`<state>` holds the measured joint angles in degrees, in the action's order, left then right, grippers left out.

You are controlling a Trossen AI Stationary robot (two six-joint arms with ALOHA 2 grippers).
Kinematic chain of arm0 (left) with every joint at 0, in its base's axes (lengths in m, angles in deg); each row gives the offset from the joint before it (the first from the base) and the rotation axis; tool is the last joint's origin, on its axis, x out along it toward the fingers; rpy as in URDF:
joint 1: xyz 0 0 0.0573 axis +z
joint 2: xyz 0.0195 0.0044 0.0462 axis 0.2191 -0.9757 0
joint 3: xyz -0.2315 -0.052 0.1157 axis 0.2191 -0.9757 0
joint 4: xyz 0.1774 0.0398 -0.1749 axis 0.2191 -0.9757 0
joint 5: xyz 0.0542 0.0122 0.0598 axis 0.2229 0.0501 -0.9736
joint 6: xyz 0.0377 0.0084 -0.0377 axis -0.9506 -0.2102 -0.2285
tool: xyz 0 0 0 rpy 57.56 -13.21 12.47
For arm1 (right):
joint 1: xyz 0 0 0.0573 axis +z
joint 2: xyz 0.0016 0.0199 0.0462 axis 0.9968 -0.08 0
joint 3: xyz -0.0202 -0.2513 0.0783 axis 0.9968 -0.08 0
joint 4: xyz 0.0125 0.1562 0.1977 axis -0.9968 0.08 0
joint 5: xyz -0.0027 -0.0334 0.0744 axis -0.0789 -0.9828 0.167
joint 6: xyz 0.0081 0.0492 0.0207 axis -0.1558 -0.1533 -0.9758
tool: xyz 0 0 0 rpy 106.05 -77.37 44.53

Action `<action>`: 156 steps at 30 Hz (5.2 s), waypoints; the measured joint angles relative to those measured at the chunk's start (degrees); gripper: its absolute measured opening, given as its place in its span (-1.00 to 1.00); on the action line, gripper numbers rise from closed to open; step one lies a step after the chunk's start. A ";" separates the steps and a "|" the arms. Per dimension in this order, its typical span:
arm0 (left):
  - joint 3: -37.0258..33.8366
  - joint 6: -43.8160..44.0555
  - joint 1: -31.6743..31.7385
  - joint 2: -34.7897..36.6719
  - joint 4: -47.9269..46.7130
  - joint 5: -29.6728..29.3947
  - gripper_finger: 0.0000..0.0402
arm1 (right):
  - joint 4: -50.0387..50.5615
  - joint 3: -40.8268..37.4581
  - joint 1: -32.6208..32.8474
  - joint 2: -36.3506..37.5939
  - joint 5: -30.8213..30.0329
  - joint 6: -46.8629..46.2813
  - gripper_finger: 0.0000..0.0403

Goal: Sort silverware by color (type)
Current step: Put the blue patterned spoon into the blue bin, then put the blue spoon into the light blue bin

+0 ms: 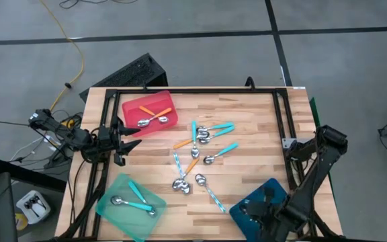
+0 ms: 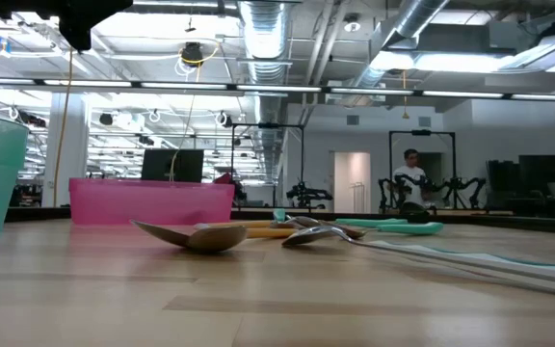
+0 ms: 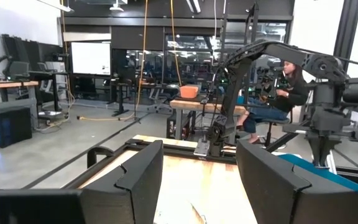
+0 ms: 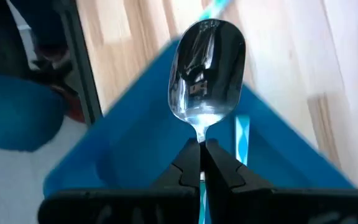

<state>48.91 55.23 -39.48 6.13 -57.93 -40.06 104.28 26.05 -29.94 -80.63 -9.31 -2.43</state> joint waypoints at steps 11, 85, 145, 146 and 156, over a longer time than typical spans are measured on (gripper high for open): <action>0.00 0.00 -0.01 -0.01 -0.02 -0.02 -0.06 | 2.73 -0.02 -0.49 -1.50 11.20 6.18 -0.88; 0.00 0.02 0.00 0.01 -0.22 -0.02 -0.06 | -24.94 -19.99 -1.10 -4.59 14.03 6.79 -0.78; 0.00 0.02 -0.01 -0.01 -0.17 -0.02 -0.06 | -22.07 -19.73 -1.97 -4.48 13.06 7.41 -0.46; 0.02 0.00 -0.01 0.01 -0.17 -0.04 -0.06 | -21.33 -19.35 -2.07 -4.48 13.00 7.90 -0.46; 0.00 0.00 0.00 0.00 -0.20 -0.04 -0.06 | -14.98 -14.41 -2.41 -4.48 13.02 9.20 -0.45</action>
<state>48.91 55.23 -39.48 6.14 -58.13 -40.10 89.30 11.63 -32.35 -85.11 3.71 6.78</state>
